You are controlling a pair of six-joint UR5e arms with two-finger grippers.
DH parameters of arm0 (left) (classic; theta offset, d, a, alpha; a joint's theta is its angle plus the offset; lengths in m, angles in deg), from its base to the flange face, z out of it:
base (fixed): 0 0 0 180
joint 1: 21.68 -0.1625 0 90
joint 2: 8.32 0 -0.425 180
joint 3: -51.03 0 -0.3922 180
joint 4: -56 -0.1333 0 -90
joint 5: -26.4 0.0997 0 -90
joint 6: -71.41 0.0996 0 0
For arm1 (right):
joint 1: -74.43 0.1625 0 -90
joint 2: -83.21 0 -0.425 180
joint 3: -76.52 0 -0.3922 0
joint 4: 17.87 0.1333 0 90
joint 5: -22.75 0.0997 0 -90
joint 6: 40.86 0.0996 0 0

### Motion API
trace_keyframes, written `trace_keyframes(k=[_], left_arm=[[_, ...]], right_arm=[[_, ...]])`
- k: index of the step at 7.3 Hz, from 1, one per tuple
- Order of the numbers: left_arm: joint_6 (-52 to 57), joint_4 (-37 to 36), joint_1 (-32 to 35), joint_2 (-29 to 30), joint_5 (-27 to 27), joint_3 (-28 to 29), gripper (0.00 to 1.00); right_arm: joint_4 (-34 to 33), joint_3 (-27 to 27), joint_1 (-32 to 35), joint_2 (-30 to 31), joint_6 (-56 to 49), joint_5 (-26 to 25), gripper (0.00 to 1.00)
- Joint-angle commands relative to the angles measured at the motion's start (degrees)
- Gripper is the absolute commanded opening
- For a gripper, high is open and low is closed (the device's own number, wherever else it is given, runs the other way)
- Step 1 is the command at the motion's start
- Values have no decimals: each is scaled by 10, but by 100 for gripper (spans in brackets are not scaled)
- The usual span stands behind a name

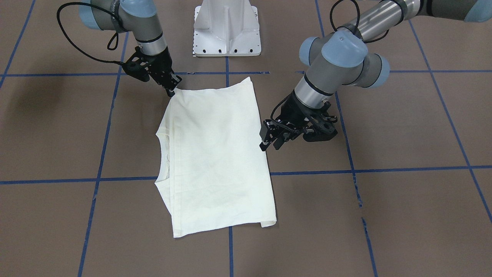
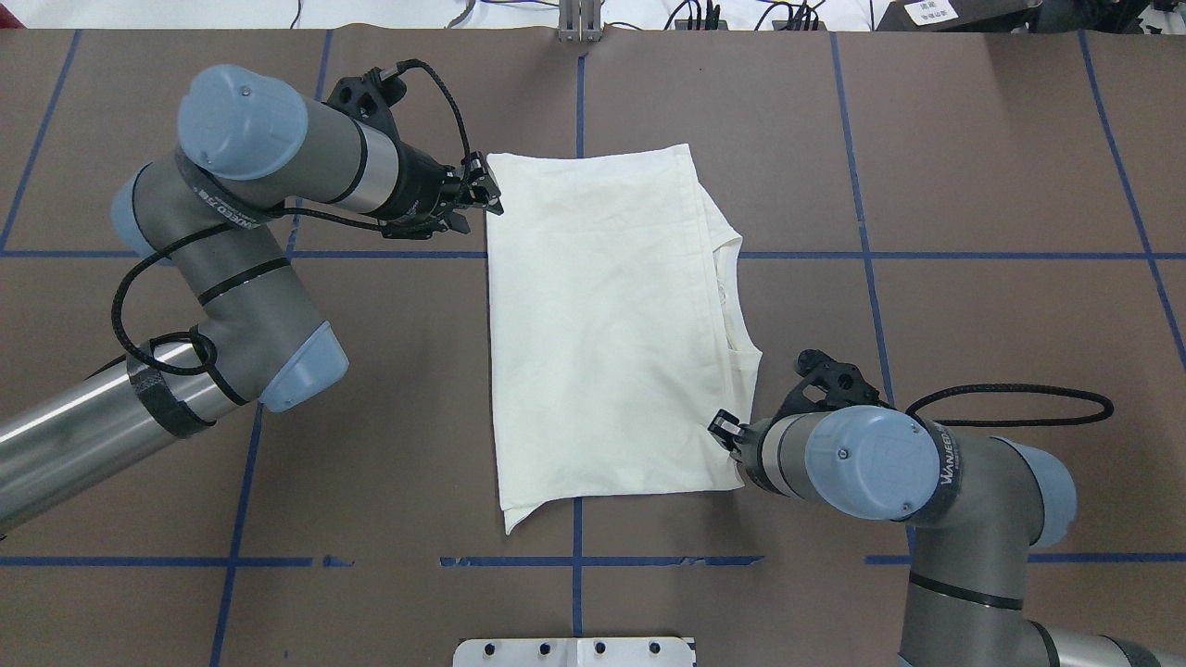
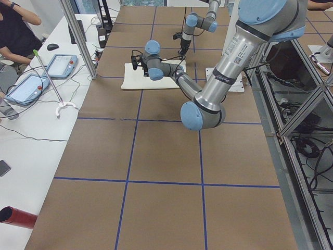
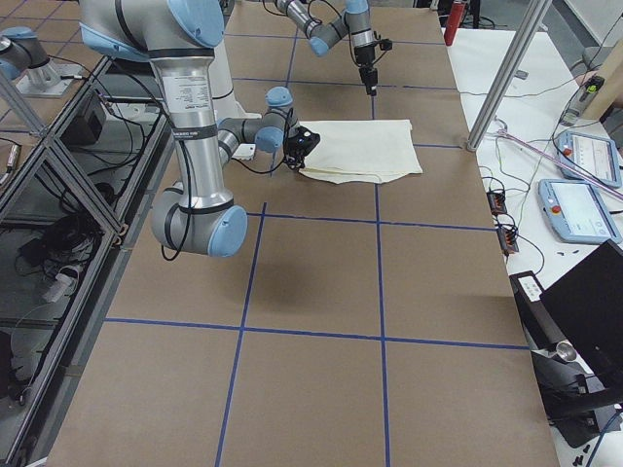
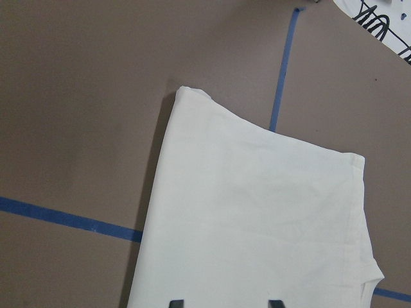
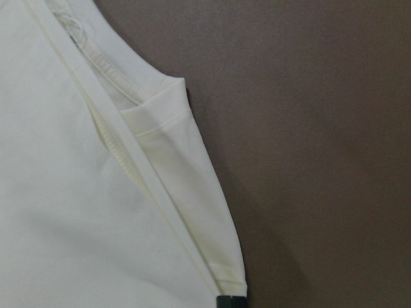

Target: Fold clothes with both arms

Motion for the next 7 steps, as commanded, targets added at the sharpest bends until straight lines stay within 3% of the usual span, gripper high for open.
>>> trace_keyframes(k=[1, 2, 3, 4, 5, 7], left_arm=[[-69, -3, -41, -24, 18, -48, 53], [-70, -3, -47, -31, 28, -55, 53], [-70, -3, -47, -34, 30, -55, 54], [-70, -3, -47, -37, 30, -55, 54], [-70, -3, -47, -38, 30, -55, 54], [-70, -4, -47, -38, 30, -55, 54]], right_arm=[[-5, 0, -20, -1, 19, -6, 0], [-5, -1, -19, -2, 19, -6, 0], [-5, -4, -16, -2, 18, -8, 8], [-4, -4, -12, -2, 17, -9, 40], [-5, -15, -12, -7, 15, -30, 56], [-5, -35, -5, -28, 14, -42, 67]])
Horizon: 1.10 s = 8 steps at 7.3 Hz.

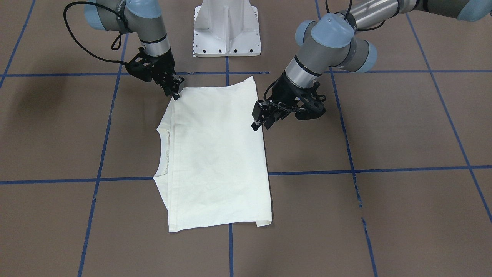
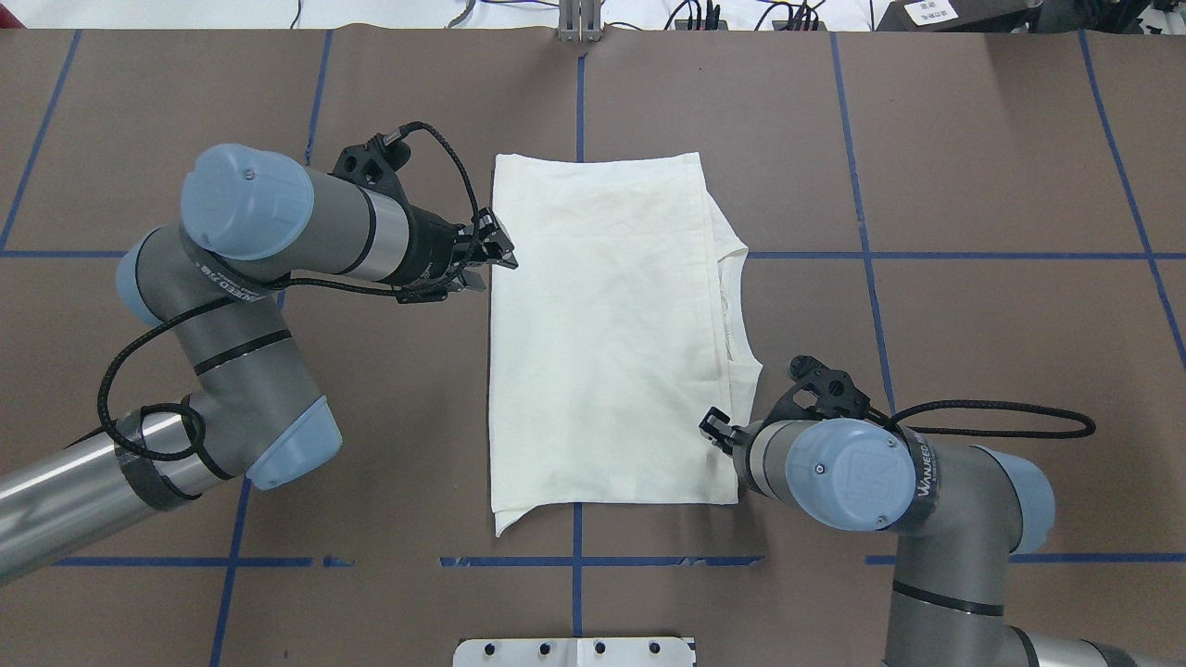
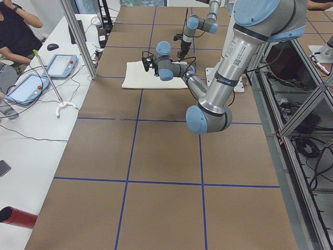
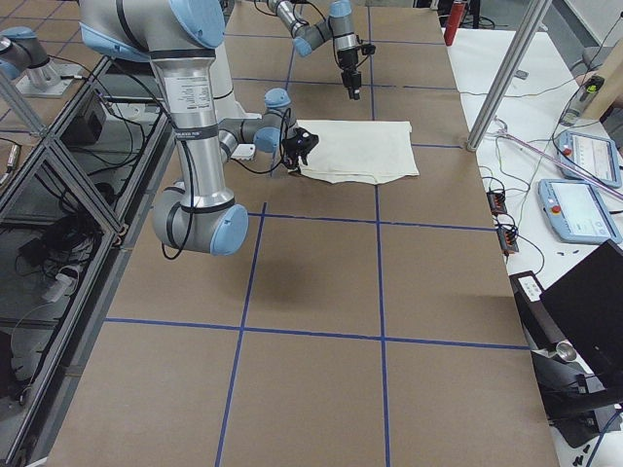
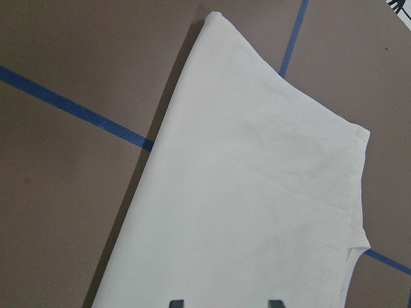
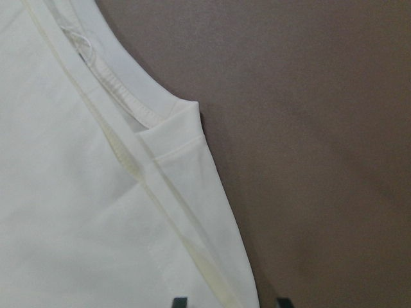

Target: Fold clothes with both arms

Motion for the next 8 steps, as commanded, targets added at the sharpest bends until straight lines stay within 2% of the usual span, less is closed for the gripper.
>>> trace_keyframes(k=[1, 4, 8], left_arm=[[0, 0, -1, 0, 0, 0, 54], [0, -5, 0, 0, 0, 0, 54], [0, -8, 0, 1, 0, -3, 54]], right_arm=[[0, -10, 2, -11, 1, -5, 71], [-1, -17, -19, -9, 4, -5, 71], [-3, -17, -16, -1, 3, 0, 63]])
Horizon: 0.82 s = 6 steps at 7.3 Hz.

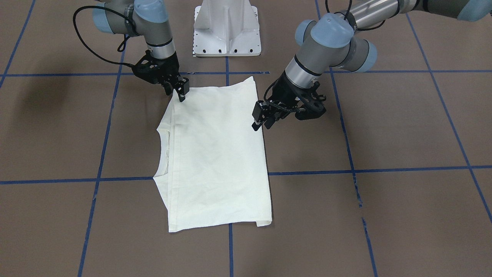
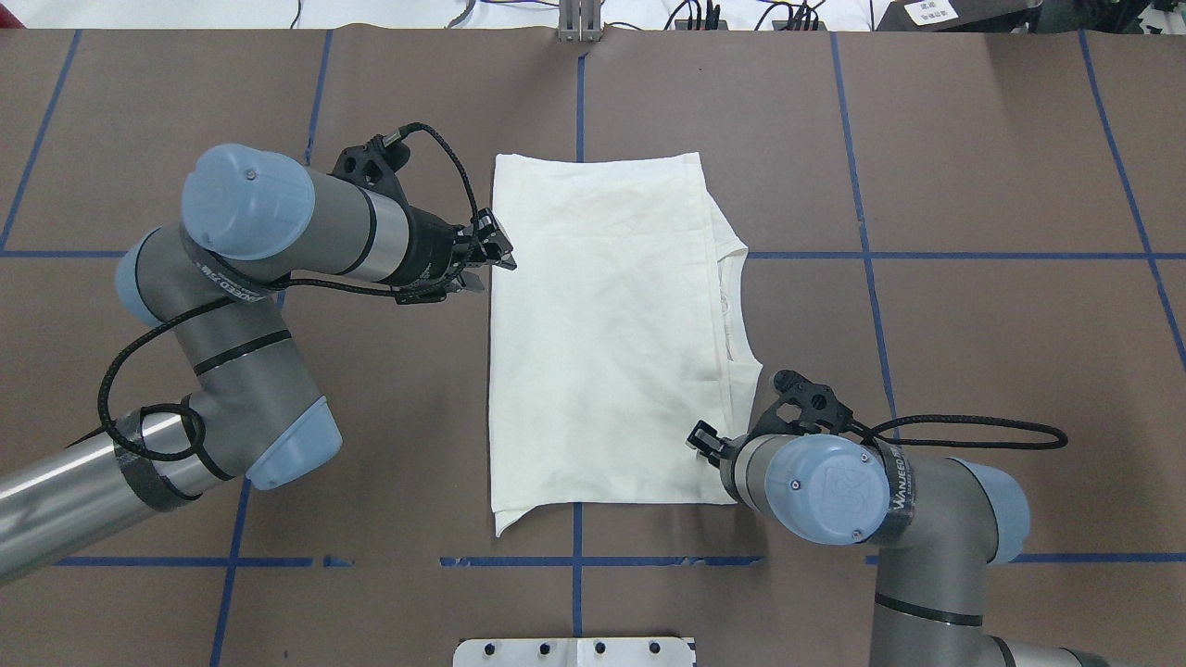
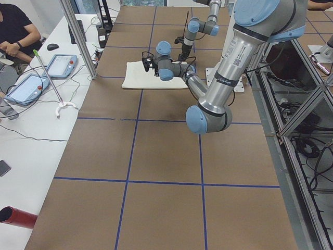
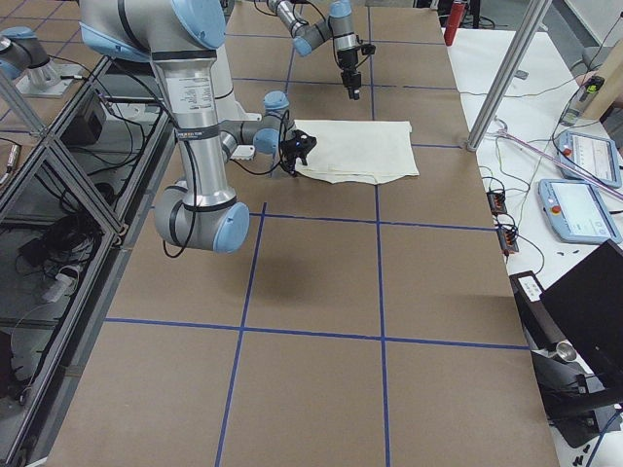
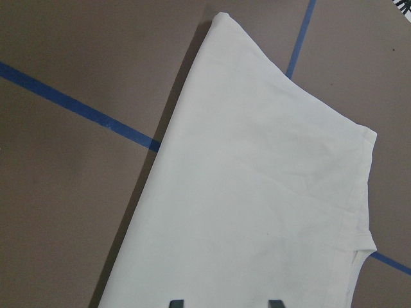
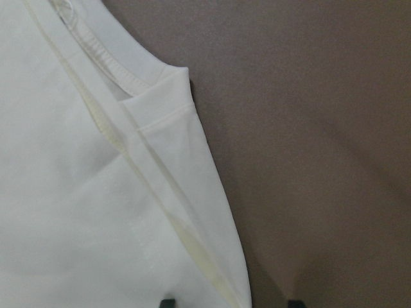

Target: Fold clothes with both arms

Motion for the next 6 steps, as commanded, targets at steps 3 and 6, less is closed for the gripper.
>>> trace_keyframes(k=[3, 6], left_arm=[[0, -9, 0, 1, 0, -5, 53], [-1, -10, 0, 1, -1, -7, 54]], right_arm=[[-25, 3, -4, -5, 0, 1, 0], [-26, 6, -4, -7, 0, 1, 0]])
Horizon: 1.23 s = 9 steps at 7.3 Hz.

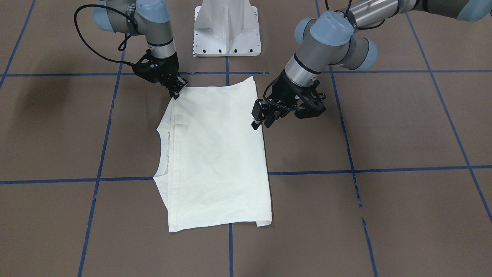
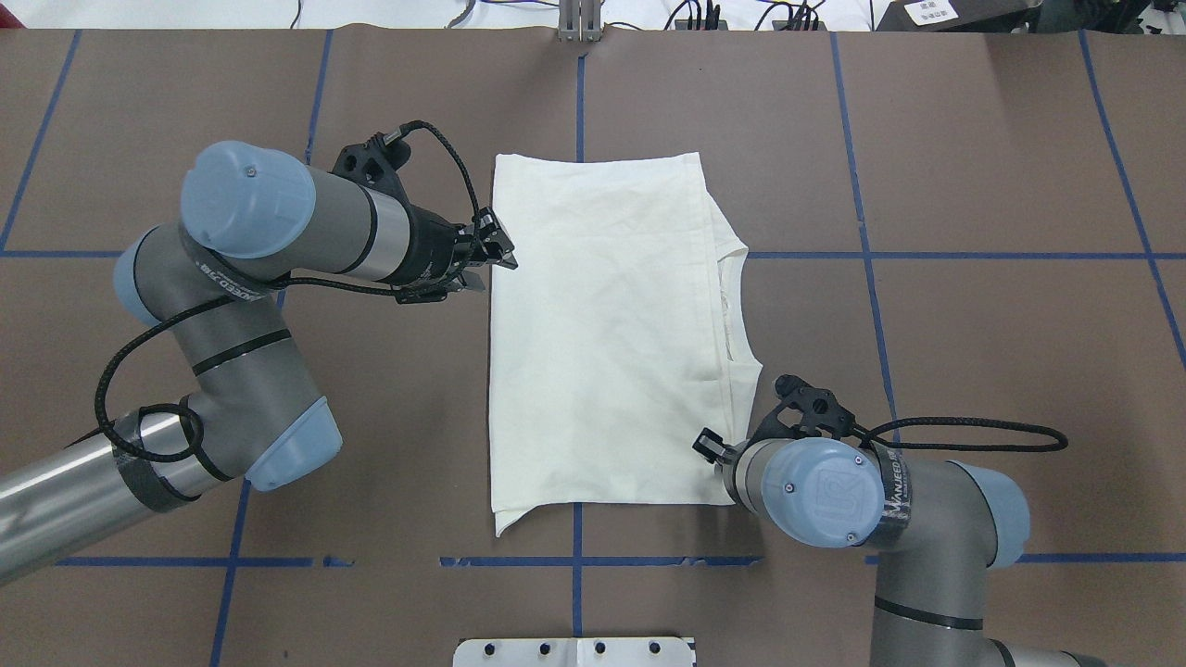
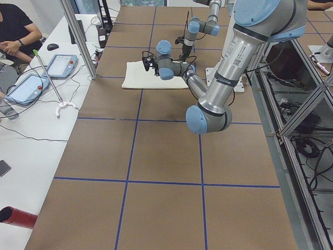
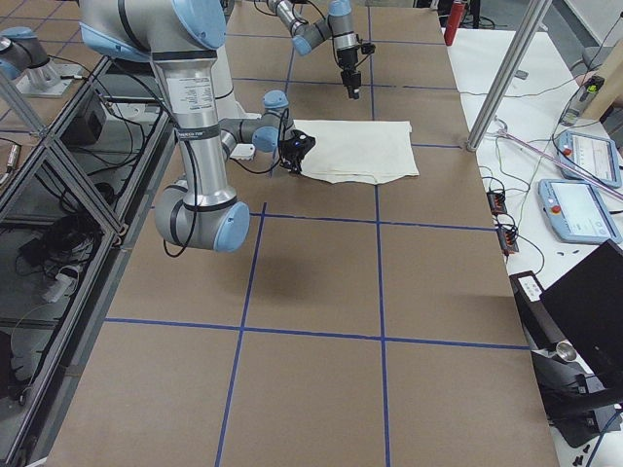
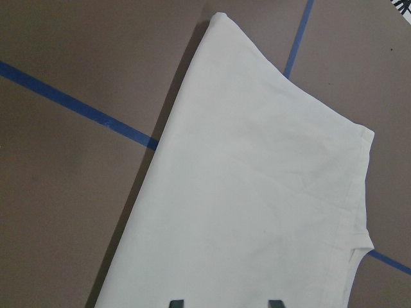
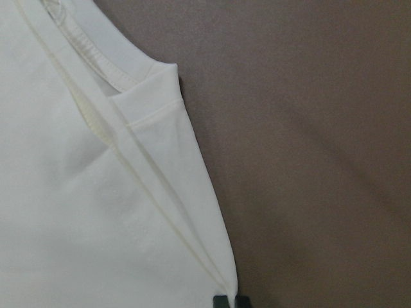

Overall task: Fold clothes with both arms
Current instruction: 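Move the left gripper to the shirt corner nearest the robot and grasp it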

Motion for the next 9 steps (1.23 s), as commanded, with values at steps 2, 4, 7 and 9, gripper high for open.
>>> trace_keyframes(k=[2, 4, 7, 9], left_arm=[[-2, 0, -1, 0, 0, -2, 54], [-39, 0, -29, -17, 23, -26, 53], [-103, -87, -172, -66, 176, -87, 61], [-133, -91, -218, -69, 176, -80, 63]], right_arm=[[-1, 22, 1, 0, 0, 1, 0], [-31, 42, 0, 0, -1, 3, 0], [-31, 52, 1, -1, -3, 5, 0], [-31, 56, 3, 2, -4, 16, 0]])
